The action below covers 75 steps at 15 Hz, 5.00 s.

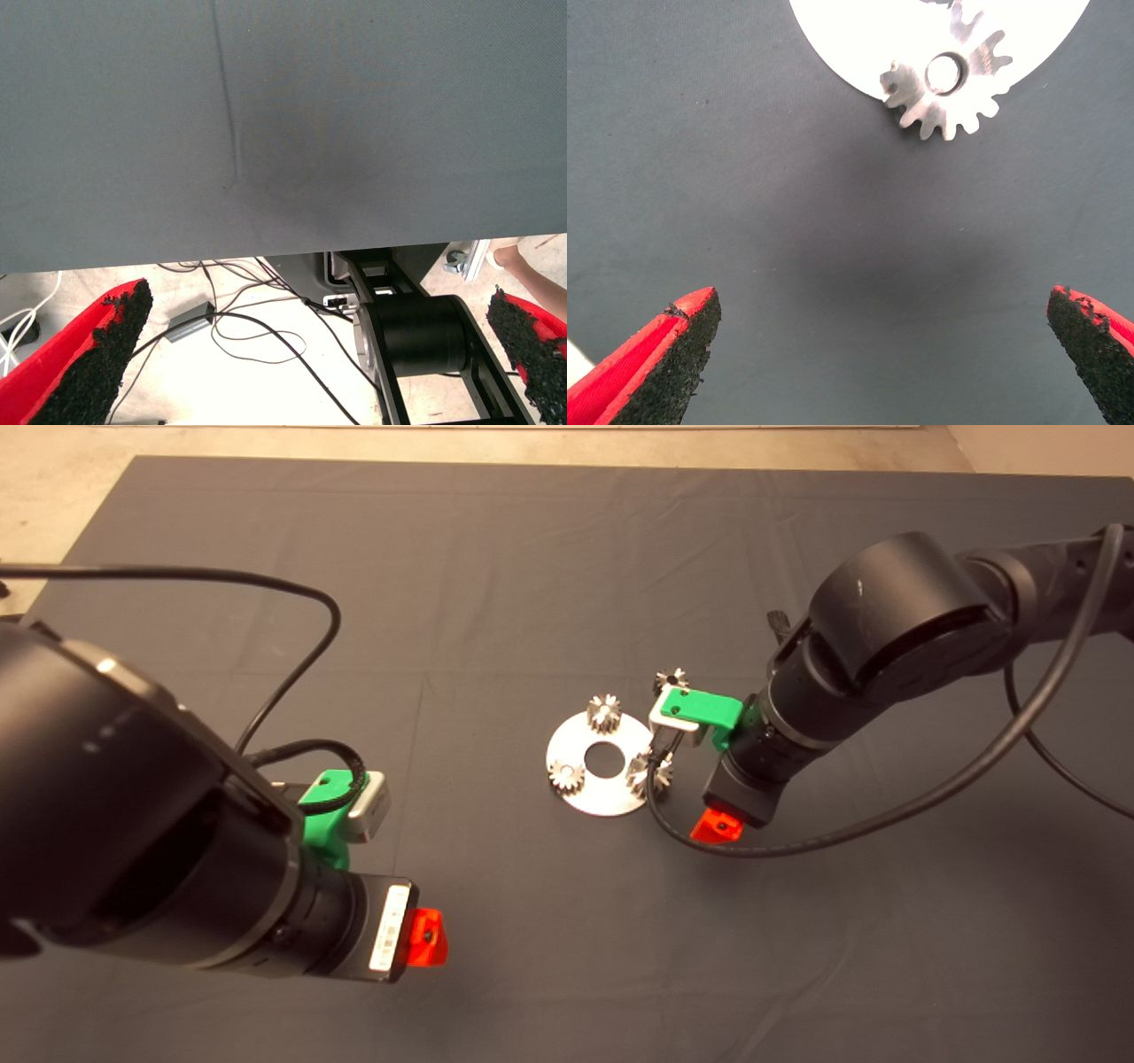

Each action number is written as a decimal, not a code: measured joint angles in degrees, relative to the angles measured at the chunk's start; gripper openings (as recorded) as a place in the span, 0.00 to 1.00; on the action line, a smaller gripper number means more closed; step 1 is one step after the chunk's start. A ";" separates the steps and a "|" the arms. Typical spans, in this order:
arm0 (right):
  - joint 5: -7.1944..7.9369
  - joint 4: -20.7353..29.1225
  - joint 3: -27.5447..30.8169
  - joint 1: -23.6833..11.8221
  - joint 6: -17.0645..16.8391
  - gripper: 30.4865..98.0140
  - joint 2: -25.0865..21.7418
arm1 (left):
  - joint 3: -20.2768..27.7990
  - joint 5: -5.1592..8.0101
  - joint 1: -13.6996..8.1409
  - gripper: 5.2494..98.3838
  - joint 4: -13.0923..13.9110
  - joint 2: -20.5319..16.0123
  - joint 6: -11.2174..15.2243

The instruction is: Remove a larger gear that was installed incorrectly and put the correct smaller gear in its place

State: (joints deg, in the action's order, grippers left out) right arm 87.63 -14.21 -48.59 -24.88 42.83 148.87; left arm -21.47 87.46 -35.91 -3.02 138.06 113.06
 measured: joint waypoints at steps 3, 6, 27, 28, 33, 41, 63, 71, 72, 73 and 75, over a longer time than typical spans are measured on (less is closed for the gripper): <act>-0.04 -4.04 0.44 0.77 0.02 1.00 -0.15 | 0.00 -0.02 0.00 1.00 0.02 0.00 -0.01; -0.10 -6.79 -1.01 7.15 0.08 1.00 0.22 | 0.00 -0.02 0.00 1.00 0.05 -0.02 -0.01; -0.22 -12.66 -11.69 8.52 4.41 1.00 6.89 | 0.02 -0.02 0.00 1.00 0.18 -0.02 -0.01; -0.28 -12.71 -12.08 8.52 4.42 1.00 6.92 | 0.05 -0.06 0.00 1.00 0.18 0.01 -0.01; -0.37 -13.02 -14.11 8.52 4.43 1.00 7.52 | 0.09 -0.02 0.00 1.00 0.20 0.00 -0.01; -0.37 -13.87 -15.71 8.52 4.46 1.00 7.52 | 0.09 -0.02 0.00 1.00 0.20 0.00 -0.01; -0.61 -13.91 -15.76 9.81 5.24 0.73 8.97 | 0.09 0.00 0.00 1.00 0.22 0.01 -0.01; -0.56 -13.91 -16.21 9.81 5.21 0.59 8.74 | 0.09 -0.02 0.00 1.00 0.46 0.04 -0.01; -0.56 -13.91 -16.21 9.81 5.23 0.55 8.74 | 0.09 -0.02 0.00 1.00 0.46 0.01 -0.01; -0.56 -13.91 -16.29 9.80 5.21 0.53 8.77 | 0.09 -0.02 0.00 1.00 0.47 0.04 -0.01; -0.59 -13.91 -16.31 9.81 5.21 0.50 8.76 | 0.09 -0.02 0.00 1.00 0.49 0.04 -0.01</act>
State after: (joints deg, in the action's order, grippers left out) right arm 87.04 -28.11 -64.90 -15.07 48.04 157.63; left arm -21.38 87.43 -35.91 -2.54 138.10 113.04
